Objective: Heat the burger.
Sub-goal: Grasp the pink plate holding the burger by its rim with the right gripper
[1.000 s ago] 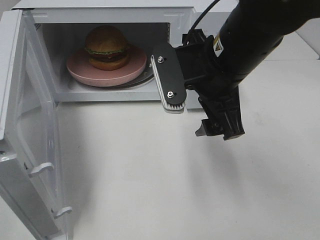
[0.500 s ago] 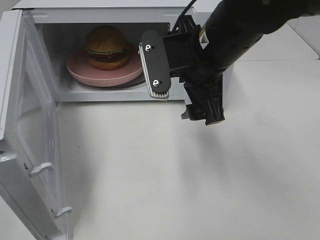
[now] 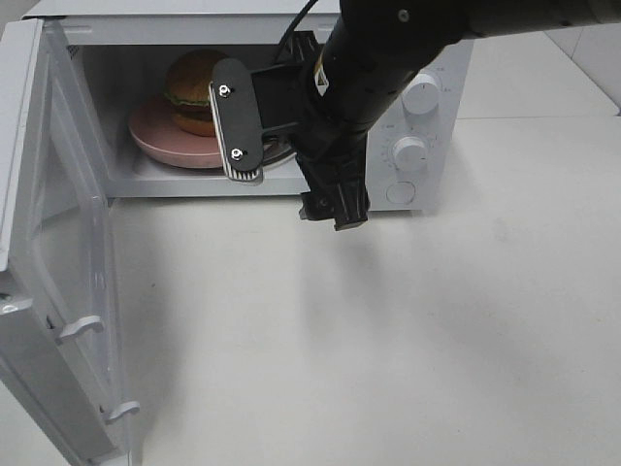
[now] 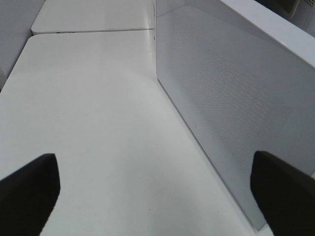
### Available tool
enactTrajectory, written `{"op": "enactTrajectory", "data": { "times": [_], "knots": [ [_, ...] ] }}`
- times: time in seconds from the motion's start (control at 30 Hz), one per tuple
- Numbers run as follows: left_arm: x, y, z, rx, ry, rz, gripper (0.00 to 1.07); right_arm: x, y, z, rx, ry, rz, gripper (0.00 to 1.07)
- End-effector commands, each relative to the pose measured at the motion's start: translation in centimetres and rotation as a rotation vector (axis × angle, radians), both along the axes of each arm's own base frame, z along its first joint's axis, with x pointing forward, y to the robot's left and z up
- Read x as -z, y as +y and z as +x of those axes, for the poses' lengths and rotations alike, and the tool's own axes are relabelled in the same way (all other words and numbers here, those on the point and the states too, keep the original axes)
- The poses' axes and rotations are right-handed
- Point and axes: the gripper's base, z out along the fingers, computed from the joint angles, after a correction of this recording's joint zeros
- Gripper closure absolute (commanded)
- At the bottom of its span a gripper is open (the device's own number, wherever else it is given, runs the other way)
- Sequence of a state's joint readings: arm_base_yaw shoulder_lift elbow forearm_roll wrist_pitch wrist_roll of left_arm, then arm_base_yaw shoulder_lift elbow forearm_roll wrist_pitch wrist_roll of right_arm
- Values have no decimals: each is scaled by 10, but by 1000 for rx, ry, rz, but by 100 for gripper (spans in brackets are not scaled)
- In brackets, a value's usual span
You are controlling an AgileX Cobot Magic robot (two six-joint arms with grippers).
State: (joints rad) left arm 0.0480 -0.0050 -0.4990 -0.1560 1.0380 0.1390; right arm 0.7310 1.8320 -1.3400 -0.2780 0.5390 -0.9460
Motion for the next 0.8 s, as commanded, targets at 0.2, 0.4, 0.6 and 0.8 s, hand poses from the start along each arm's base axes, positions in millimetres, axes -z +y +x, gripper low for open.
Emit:
{"op": "enactTrajectory", "data": {
  "times": [0.2,0.4,0.6,0.8],
  "knots": [
    [0,-1,-3,-4,-26,-9,9,6,19,15,-6,-15,12,18],
    [0,-1,-3,-4,-26,-9,9,13,28,25,-5,-14,11,19],
    [0,-1,-3,-4,-26,-9,9,22,41,40,-2,-14,3,19],
    [0,-1,-3,-4,-26,-9,9,30,54,56,2,-22,-2,20]
  ]
}}
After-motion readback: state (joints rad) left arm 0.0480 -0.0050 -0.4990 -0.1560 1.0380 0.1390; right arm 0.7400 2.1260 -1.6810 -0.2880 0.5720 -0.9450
